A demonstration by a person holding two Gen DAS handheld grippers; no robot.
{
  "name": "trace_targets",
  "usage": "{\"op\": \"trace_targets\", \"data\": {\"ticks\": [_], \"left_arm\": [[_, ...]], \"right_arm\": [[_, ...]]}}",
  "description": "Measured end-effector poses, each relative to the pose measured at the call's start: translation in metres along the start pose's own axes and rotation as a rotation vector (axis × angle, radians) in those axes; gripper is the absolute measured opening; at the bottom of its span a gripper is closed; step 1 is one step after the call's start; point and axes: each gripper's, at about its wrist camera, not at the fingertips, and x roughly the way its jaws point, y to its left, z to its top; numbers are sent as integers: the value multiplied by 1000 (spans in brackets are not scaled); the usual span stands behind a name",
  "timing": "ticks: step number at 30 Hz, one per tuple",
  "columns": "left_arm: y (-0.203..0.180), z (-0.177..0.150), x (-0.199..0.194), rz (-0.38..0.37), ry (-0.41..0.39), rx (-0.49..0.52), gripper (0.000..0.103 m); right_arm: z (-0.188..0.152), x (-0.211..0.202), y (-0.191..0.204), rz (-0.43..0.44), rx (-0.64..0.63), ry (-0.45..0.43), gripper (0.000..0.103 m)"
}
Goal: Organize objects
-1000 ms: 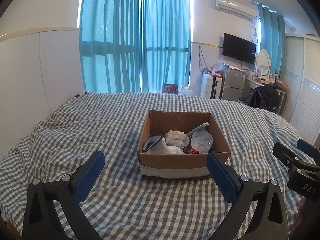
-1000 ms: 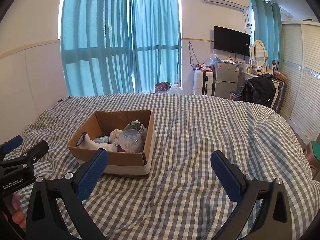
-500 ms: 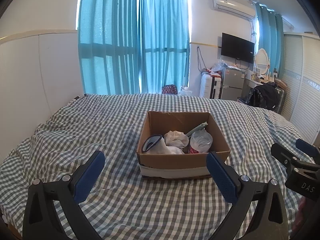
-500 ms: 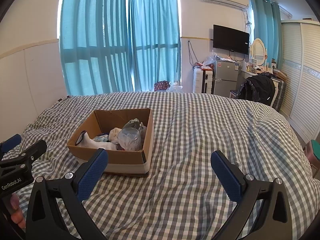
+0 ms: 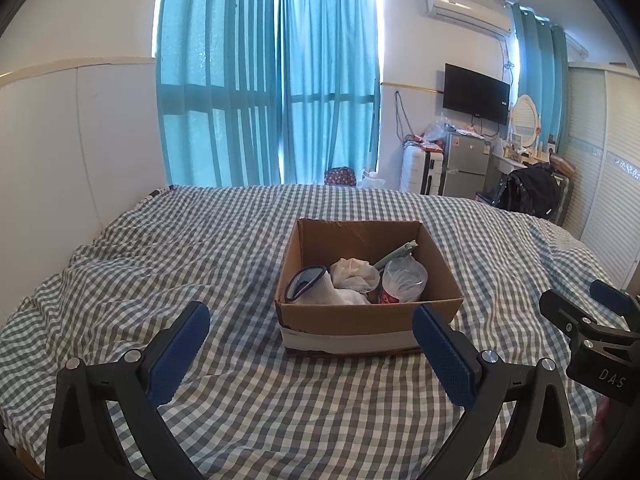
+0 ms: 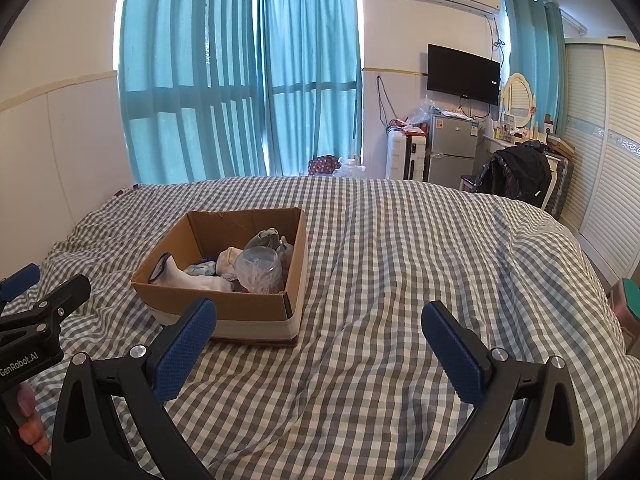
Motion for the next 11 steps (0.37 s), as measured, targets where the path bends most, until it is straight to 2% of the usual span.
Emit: {"op": "trace_targets", "data": {"ticks": [11], "left_arm": [[3, -1, -1, 4, -2, -6, 103]], "right_arm": [[-1, 1, 3, -1, 1, 5, 103]]}}
